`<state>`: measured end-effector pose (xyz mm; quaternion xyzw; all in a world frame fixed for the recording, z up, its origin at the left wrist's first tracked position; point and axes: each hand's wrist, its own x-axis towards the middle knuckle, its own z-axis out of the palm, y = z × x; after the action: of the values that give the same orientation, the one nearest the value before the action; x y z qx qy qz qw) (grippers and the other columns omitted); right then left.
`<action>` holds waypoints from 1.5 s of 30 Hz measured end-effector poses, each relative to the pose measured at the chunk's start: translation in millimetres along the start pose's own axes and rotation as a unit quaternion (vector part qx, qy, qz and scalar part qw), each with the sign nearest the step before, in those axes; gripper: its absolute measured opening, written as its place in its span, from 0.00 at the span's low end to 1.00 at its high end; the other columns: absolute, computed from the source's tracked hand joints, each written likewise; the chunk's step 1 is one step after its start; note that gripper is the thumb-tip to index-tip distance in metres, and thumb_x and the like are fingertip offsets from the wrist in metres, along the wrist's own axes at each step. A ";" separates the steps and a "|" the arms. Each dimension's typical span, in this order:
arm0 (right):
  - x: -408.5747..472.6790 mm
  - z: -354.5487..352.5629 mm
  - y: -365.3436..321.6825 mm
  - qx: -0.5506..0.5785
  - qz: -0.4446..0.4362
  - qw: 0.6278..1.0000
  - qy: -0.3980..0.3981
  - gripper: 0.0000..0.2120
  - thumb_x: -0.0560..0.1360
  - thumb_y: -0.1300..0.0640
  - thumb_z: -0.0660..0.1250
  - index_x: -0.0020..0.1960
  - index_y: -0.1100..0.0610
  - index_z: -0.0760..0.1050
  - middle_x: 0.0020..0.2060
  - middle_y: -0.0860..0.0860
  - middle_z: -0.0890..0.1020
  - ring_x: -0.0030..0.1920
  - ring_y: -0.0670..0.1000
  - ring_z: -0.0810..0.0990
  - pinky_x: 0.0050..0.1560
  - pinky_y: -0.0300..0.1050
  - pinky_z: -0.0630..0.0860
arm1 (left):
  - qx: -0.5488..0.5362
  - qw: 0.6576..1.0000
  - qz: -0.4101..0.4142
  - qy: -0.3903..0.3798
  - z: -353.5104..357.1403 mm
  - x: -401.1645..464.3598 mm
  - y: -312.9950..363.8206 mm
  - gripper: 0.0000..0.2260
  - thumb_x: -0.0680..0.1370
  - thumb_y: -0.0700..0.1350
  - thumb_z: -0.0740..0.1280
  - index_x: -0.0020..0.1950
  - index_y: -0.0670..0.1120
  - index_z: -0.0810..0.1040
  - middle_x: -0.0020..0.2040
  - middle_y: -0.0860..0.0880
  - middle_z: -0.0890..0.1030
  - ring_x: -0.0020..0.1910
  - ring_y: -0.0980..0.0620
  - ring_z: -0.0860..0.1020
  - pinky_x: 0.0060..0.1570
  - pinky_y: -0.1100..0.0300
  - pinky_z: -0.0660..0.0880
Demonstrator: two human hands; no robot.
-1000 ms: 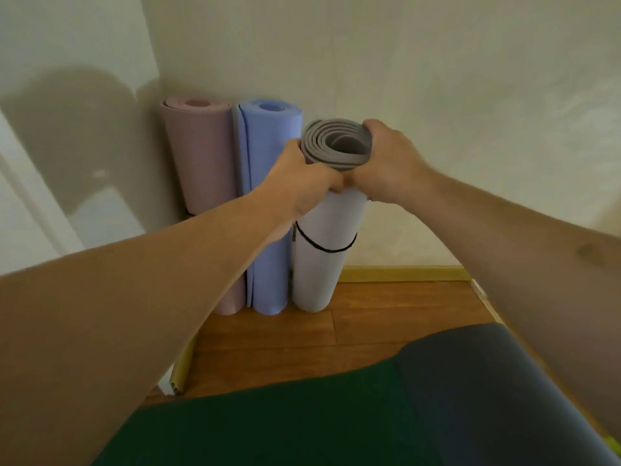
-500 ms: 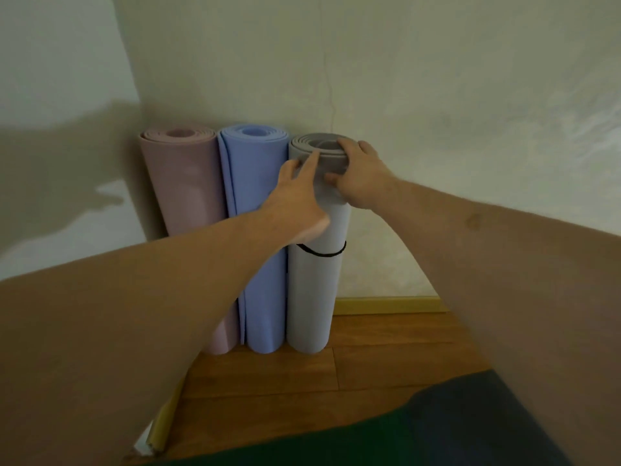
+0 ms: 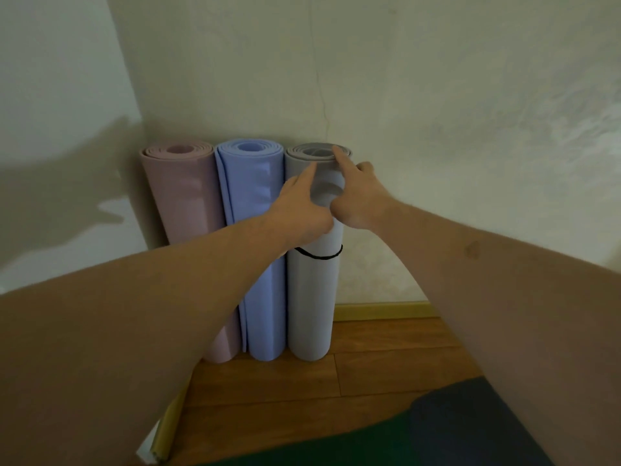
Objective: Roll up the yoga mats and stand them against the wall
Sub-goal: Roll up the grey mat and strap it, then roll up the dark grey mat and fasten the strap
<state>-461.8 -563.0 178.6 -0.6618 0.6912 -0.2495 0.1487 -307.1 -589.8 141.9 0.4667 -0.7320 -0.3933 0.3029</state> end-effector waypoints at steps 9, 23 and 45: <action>-23.4 -0.8 4.1 0.035 0.007 0.999 0.041 0.47 0.76 0.62 0.65 0.86 0.37 0.47 0.74 0.55 0.64 0.51 0.56 0.76 0.47 0.48 0.79 | 0.017 0.999 0.006 0.026 -7.6 -65.3 30.4 0.33 0.78 0.29 0.66 0.80 0.51 0.65 0.48 0.62 0.69 0.41 0.63 0.73 0.33 0.76 0.72; -142.6 36.9 8.6 0.060 0.047 0.996 0.038 0.49 0.73 0.68 0.63 0.84 0.32 0.52 0.69 0.52 0.69 0.48 0.52 0.82 0.29 0.38 0.75 | 0.040 0.998 -0.037 0.044 -13.3 -161.8 -40.7 0.32 0.79 0.36 0.68 0.81 0.54 0.66 0.74 0.59 0.70 0.44 0.56 0.81 0.32 0.73 0.74; -603.2 293.4 -193.1 0.047 0.050 0.906 -0.418 0.28 0.77 0.70 0.63 0.70 0.45 0.76 0.65 0.47 0.75 0.51 0.48 0.82 0.40 0.42 0.82 | 0.119 0.894 -0.423 0.090 -72.0 -742.3 -242.9 0.30 0.78 0.35 0.68 0.79 0.49 0.68 0.76 0.48 0.70 0.55 0.52 0.80 0.41 0.61 0.78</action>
<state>-94.0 -9.9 -35.9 -0.6620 0.5855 0.0257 0.4672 142.2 11.1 -86.8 0.7981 -0.4767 -0.3502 0.1145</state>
